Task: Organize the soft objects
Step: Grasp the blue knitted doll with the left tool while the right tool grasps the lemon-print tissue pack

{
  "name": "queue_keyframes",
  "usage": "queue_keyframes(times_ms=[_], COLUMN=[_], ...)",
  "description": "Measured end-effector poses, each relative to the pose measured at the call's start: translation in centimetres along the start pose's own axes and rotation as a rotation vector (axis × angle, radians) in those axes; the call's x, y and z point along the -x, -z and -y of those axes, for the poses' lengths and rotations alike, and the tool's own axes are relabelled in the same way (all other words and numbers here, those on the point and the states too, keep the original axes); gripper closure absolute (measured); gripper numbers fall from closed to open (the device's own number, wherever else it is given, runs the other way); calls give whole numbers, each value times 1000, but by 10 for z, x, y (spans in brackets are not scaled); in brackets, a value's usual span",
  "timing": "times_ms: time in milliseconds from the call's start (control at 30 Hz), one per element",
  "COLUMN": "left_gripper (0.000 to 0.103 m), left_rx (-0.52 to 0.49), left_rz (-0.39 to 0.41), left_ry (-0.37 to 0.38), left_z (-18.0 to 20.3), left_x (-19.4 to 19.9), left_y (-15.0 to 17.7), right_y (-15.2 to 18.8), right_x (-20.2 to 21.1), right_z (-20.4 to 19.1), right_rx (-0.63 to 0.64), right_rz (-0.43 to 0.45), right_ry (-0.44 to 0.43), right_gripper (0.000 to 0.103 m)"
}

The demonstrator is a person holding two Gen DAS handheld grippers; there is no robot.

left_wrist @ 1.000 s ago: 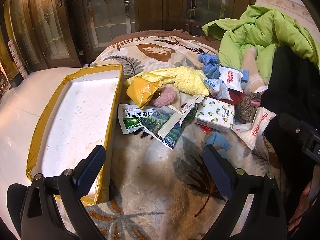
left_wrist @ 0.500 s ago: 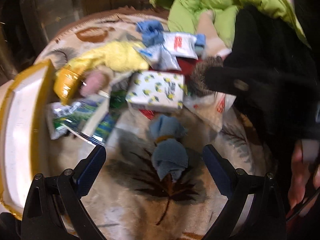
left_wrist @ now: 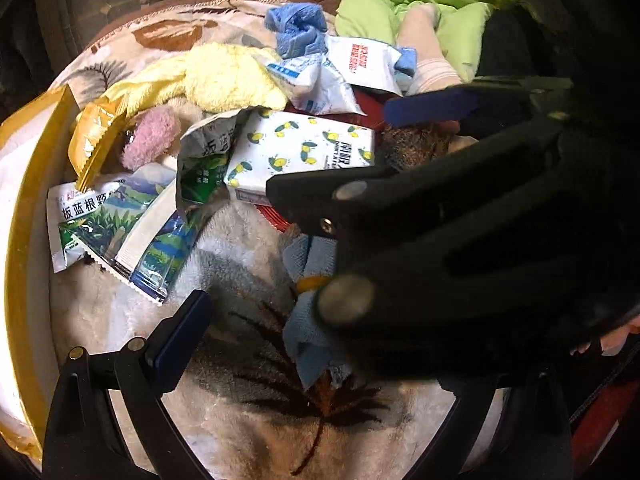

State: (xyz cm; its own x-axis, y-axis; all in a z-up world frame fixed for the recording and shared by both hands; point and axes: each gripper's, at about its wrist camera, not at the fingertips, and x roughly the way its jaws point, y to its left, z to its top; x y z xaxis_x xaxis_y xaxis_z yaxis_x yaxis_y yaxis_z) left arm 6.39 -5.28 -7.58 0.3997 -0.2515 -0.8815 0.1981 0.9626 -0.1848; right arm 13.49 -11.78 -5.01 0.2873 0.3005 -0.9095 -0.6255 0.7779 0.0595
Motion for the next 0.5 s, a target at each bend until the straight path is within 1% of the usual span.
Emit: queue_keyframes(times_ms=[67, 133, 200, 233, 267, 300, 333, 400, 433, 467, 500], left_gripper=[6, 7, 16, 18, 22, 29, 34, 55, 61, 73, 79], left_rx=[7, 14, 20, 21, 19, 11, 3, -8, 2, 16, 28], left_rz=[-8, -17, -39, -49, -53, -48, -46, -42, -41, -44, -44], left_ry=[3, 7, 16, 19, 8, -6, -21, -30, -23, -23, -20], left_z=[0, 1, 0, -1, -3, -1, 1, 1, 0, -3, -5], left_x=[-2, -6, -11, -16, -19, -20, -20, -23, -24, -28, -29], left_y=[0, 1, 1, -1, -1, -1, -1, -4, -4, -10, -11], right_y=[0, 0, 2, 3, 4, 5, 5, 7, 7, 8, 10], right_x=[-5, -10, -11, -12, -12, -12, -13, -13, -13, -13, -12], right_z=[2, 2, 1, 1, 1, 1, 1, 0, -1, -3, -5], right_rx=[1, 6, 9, 9, 8, 4, -1, -7, -5, -7, -19], right_rz=[-10, -17, -18, -18, -14, -9, -8, -6, -5, -3, 3], right_ry=[-5, -27, -36, -33, -30, -29, -27, -19, -11, -5, -4], right_gripper=[28, 31, 33, 35, 35, 35, 36, 37, 37, 40, 40])
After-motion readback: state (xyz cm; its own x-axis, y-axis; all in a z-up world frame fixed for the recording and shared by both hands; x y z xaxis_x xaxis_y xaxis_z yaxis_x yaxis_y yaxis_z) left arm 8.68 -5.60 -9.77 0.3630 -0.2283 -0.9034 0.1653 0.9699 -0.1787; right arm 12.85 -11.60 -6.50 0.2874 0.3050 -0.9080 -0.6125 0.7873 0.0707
